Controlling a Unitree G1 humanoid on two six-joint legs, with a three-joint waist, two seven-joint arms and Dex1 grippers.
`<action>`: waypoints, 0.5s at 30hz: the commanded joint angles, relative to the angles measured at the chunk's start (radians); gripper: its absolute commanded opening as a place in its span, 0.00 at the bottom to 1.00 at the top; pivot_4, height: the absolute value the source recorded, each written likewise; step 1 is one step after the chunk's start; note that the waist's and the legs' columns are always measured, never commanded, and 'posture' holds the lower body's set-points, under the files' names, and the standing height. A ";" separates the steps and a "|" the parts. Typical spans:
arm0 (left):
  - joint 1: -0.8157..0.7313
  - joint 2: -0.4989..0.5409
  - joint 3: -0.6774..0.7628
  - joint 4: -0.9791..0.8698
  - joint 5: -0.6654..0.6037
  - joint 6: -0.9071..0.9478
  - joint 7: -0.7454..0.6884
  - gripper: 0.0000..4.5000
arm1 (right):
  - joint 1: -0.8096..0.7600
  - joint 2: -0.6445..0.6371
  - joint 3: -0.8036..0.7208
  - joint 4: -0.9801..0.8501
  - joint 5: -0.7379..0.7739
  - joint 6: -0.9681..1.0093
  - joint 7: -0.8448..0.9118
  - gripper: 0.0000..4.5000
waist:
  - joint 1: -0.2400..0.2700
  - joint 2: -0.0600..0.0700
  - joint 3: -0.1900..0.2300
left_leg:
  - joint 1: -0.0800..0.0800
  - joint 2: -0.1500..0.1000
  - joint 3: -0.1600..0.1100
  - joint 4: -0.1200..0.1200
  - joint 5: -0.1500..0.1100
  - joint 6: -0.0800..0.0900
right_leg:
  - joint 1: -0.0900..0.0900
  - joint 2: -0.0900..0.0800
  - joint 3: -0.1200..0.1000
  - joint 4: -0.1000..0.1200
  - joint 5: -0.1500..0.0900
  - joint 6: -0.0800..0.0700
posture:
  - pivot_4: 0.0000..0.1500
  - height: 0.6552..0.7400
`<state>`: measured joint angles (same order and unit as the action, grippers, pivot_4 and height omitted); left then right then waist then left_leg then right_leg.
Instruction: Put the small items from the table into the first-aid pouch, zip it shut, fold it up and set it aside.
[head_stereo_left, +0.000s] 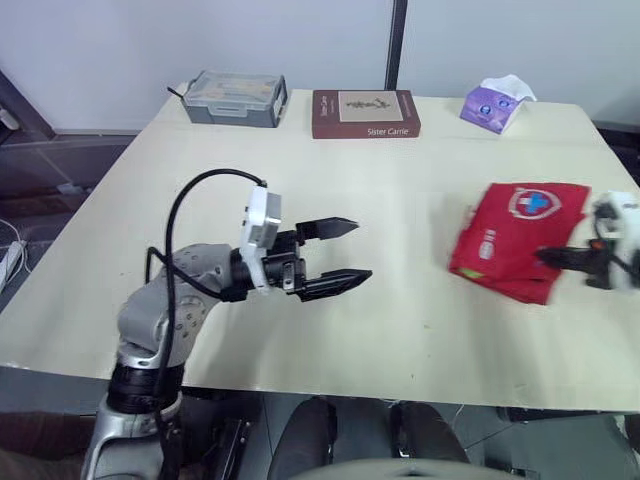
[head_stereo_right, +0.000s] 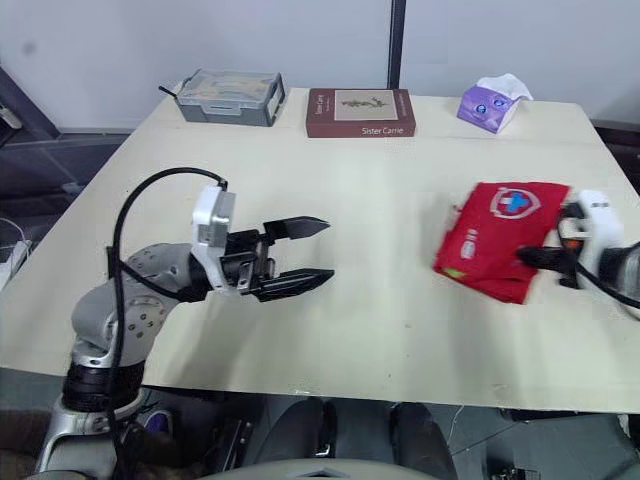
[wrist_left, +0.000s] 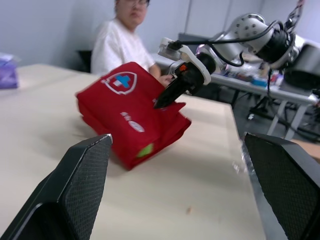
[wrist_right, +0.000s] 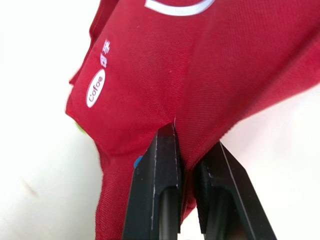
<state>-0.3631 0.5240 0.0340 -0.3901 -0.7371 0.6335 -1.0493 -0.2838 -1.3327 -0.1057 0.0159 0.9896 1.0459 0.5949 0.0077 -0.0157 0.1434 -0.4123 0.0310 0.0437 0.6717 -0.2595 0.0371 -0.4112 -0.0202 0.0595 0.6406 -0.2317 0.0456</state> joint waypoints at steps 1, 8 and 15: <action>-0.035 -0.040 -0.049 -0.004 0.002 -0.029 0.011 1.00 | -0.098 -0.082 0.202 0.200 -0.348 -0.288 0.367 0.01 | -0.017 -0.002 0.000 | 0.000 0.001 0.000 0.000 0.000 0.000 | 0.000 0.001 0.000 0.000 0.000 0.000 | 1.00 1.00; -0.086 -0.084 -0.110 0.072 0.039 -0.080 -0.012 1.00 | -0.423 0.094 0.437 0.699 -0.759 -0.630 0.689 0.20 | -0.042 -0.002 0.001 | 0.011 0.004 0.006 -0.001 0.000 0.000 | 0.004 0.004 0.009 0.002 -0.001 0.003 | 1.00 1.00; -0.101 -0.050 -0.084 0.152 0.038 -0.103 -0.063 1.00 | -0.062 0.009 -0.034 0.488 -0.619 -0.756 0.674 0.89 | -0.010 0.000 0.001 | 0.009 0.004 0.006 -0.003 0.000 -0.001 | 0.003 0.003 0.009 0.002 0.002 0.004 | 1.00 1.00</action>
<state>-0.4620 0.4584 -0.0800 -0.2532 -0.6983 0.5529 -1.0948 -0.4003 -1.2852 0.0328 0.6130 0.3065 0.2999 1.2776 -0.0020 -0.0154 0.1445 -0.4059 0.0352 0.0496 0.6678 -0.2597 0.0365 -0.4091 -0.0169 0.0674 0.6421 -0.2303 0.0504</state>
